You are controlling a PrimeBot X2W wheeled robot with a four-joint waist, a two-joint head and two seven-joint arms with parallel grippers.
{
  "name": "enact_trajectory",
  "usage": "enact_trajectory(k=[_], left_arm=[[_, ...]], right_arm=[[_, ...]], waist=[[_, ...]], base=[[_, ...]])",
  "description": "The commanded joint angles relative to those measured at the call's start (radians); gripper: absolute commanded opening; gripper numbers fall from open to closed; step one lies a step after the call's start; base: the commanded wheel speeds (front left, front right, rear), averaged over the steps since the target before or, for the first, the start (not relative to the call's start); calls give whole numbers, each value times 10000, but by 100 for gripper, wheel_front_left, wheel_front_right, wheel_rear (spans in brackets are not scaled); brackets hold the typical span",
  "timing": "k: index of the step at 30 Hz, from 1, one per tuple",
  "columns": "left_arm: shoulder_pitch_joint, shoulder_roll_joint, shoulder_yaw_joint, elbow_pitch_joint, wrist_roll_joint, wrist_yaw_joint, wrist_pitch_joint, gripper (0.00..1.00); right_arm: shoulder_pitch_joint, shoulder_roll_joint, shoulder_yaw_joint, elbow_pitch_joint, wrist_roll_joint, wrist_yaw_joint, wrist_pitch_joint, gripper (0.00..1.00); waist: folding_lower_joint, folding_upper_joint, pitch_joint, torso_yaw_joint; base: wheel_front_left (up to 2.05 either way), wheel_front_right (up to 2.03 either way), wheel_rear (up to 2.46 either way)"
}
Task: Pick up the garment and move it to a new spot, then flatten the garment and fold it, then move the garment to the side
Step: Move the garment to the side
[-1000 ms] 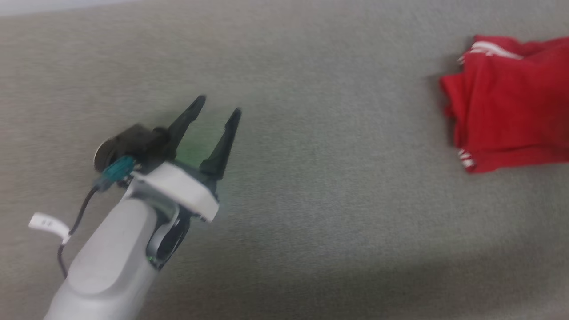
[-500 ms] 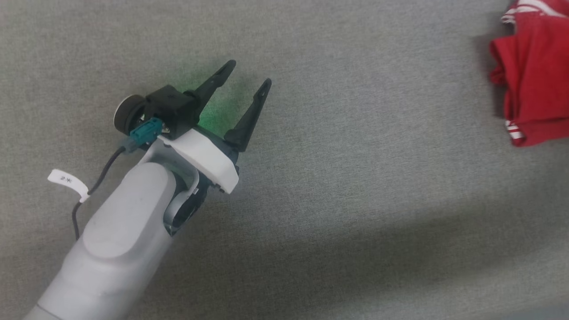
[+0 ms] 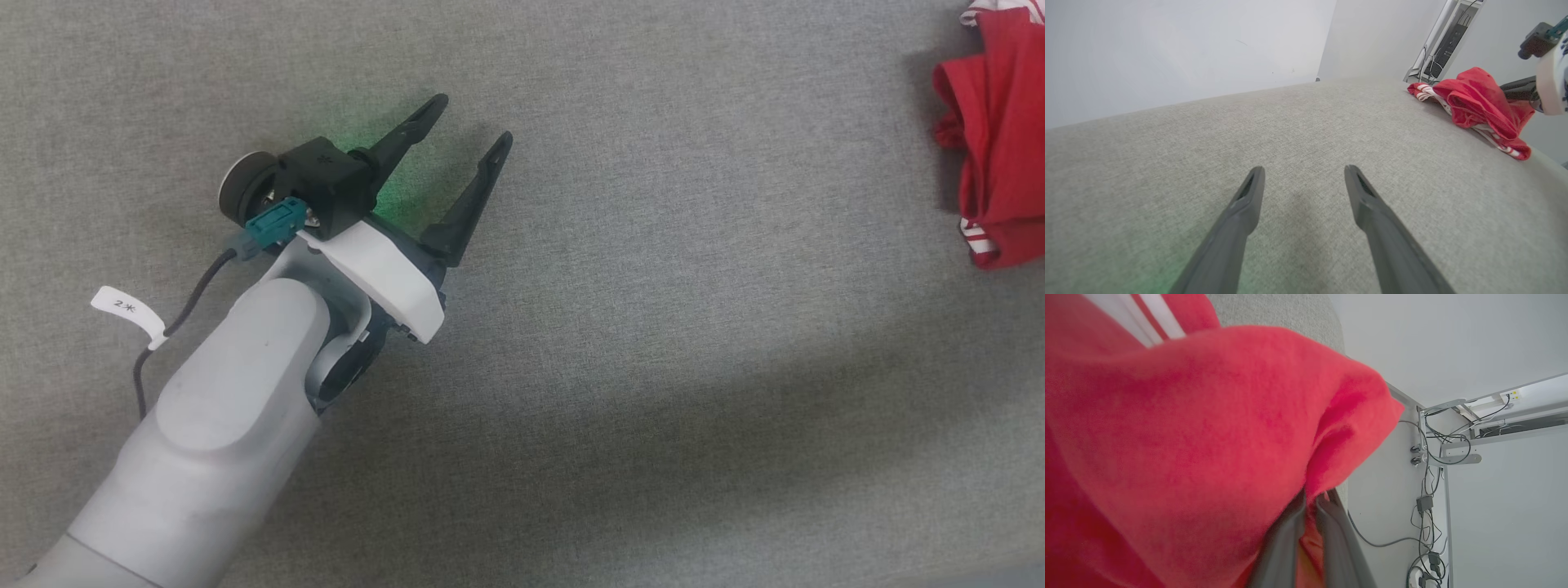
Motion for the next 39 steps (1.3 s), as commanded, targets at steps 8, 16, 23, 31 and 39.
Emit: enact_trajectory(k=[8,16,23,31,39], left_arm=[[-95,145,-133,273,-240,-22,-185,100],[229,276,-40,318,-411,-12,-315,100],[716,369,177,185,-445,113,-360,100],[1724,658,642,-74,-613,431,-371,100],[3225,1001,1475,-610,-689,890,-378,100]], right_arm=[[-573,216,-269,882,-424,-23,-426,52],[-791,305,-648,1292,-686,-23,-727,100],[-714,562,-875,1409,-653,-23,-1128,100],[-264,1353,-969,1474,-48,-23,-1619,100],[489,2330,-667,1280,705,-23,-1989,100]], waist=[[0,0,-266,-3],[0,0,-832,107],[0,0,-1496,395],[0,0,-2474,775],[0,0,-3514,1190]], base=[[0,0,0],[0,0,0],[0,0,0],[0,0,0],[0,0,0]])
